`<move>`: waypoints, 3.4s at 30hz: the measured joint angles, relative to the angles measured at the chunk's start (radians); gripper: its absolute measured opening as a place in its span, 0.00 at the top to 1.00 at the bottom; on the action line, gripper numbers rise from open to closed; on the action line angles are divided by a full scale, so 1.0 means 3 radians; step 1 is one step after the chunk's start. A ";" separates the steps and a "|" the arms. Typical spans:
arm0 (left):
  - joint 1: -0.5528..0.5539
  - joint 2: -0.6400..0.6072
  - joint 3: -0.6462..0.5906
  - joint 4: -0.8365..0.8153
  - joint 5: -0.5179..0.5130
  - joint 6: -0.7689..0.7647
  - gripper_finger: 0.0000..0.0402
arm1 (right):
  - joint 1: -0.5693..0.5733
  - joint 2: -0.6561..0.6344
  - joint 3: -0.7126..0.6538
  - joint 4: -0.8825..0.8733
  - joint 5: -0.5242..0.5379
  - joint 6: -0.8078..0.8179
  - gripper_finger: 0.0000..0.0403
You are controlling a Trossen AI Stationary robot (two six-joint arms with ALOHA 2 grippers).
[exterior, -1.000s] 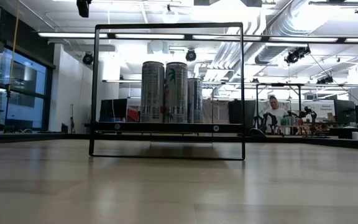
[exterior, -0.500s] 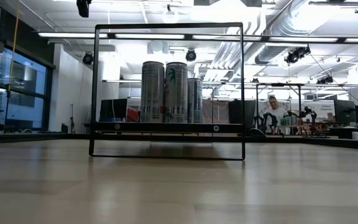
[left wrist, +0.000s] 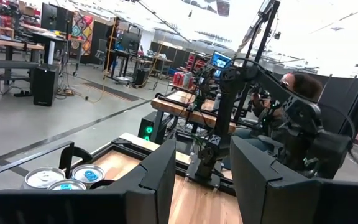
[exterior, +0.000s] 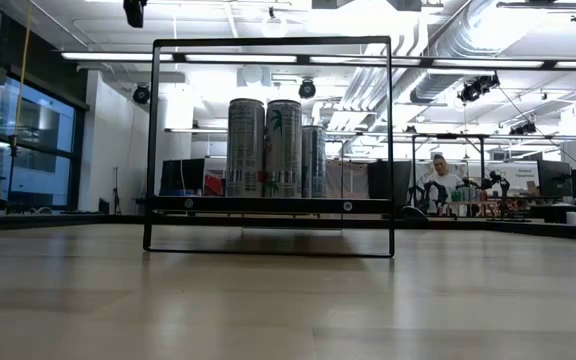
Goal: Place canned beverage on shelf
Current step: Put the blue soda can on the shelf aligned with the other blue soda can
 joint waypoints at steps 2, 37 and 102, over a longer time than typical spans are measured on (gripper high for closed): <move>-0.0001 0.0001 0.0000 -0.0001 0.0001 0.0000 0.72 | -0.0001 -0.0035 0.0135 0.0028 -0.0086 -0.0198 0.46; 0.0000 -0.0018 0.0000 -0.0105 -0.0021 0.0040 0.71 | -0.3047 0.1591 0.3826 -0.1623 0.1458 -0.4418 0.46; -0.0043 0.3170 0.0004 0.1496 -0.0135 -0.0175 1.00 | -0.3426 0.2393 0.3584 -0.1362 0.0936 -0.4681 0.46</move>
